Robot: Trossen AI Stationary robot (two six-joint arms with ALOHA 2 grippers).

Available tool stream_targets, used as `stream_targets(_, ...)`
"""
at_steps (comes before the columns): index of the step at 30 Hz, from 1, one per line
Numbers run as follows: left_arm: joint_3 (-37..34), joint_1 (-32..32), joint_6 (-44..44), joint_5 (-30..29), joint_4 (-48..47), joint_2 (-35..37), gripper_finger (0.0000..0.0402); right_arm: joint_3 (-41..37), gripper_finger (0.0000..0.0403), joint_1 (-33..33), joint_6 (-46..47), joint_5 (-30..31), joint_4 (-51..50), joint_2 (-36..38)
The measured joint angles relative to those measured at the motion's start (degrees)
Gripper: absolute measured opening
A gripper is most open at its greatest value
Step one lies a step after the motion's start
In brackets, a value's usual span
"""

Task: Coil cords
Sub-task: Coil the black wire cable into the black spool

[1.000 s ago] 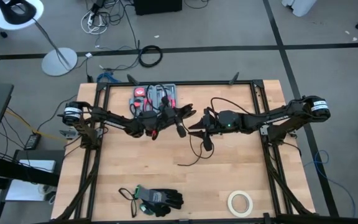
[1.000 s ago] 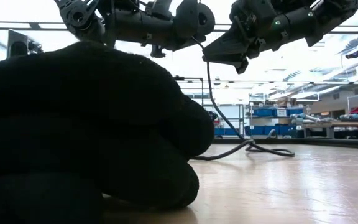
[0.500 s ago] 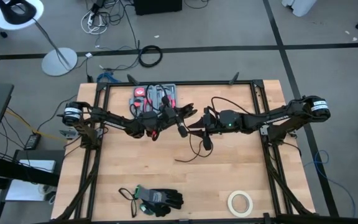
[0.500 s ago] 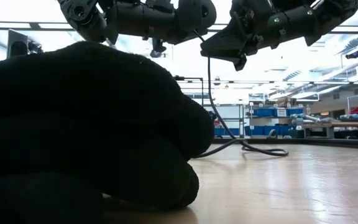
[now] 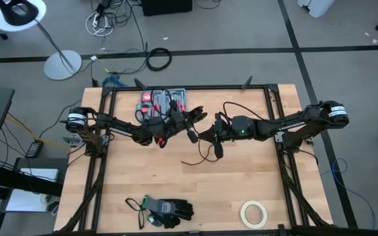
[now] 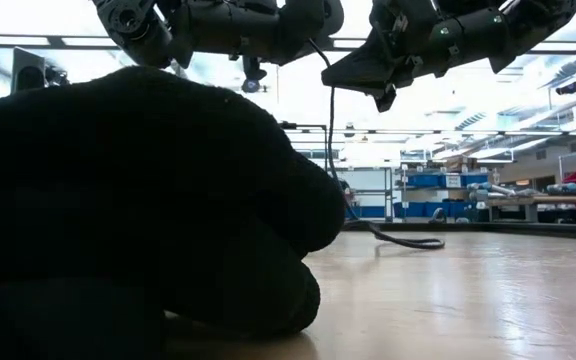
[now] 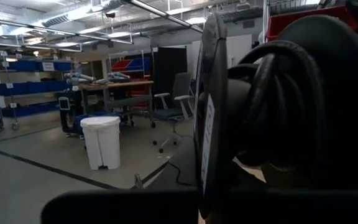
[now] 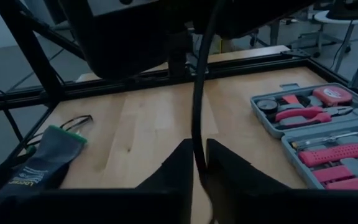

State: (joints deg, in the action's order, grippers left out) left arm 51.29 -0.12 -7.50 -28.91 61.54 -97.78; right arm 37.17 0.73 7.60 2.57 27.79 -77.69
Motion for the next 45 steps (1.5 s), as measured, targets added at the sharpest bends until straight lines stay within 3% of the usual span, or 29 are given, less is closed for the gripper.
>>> stream_targets(3,0.0,0.0,0.3,0.0,0.0,0.0,0.0000,0.0,0.0009,0.0,-1.0,1.6,-0.3,0.0)
stream_targets(9,-0.1,-0.8,0.6,1.1,-0.9,-0.1,0.0000,0.1,0.0006,-1.4,-1.1,8.2,-5.5,0.0)
stream_targets(18,-0.1,-2.1,0.9,1.3,-7.4,-0.1,0.0000,0.2,0.0004,-5.4,-0.4,8.1,-13.1,1.6)
stream_targets(27,-0.1,-2.5,2.0,0.3,-24.7,4.3,0.0000,0.0,0.0004,-5.5,0.1,12.7,-22.6,9.4)
stream_targets(34,0.0,-2.1,1.9,0.1,-36.0,8.4,0.0000,0.0,0.0004,-2.4,-0.3,15.4,-22.2,14.4)
stream_targets(45,0.0,-2.2,1.8,0.2,-37.4,8.7,0.0000,0.0,0.0006,3.1,-2.8,11.3,-9.8,14.7)
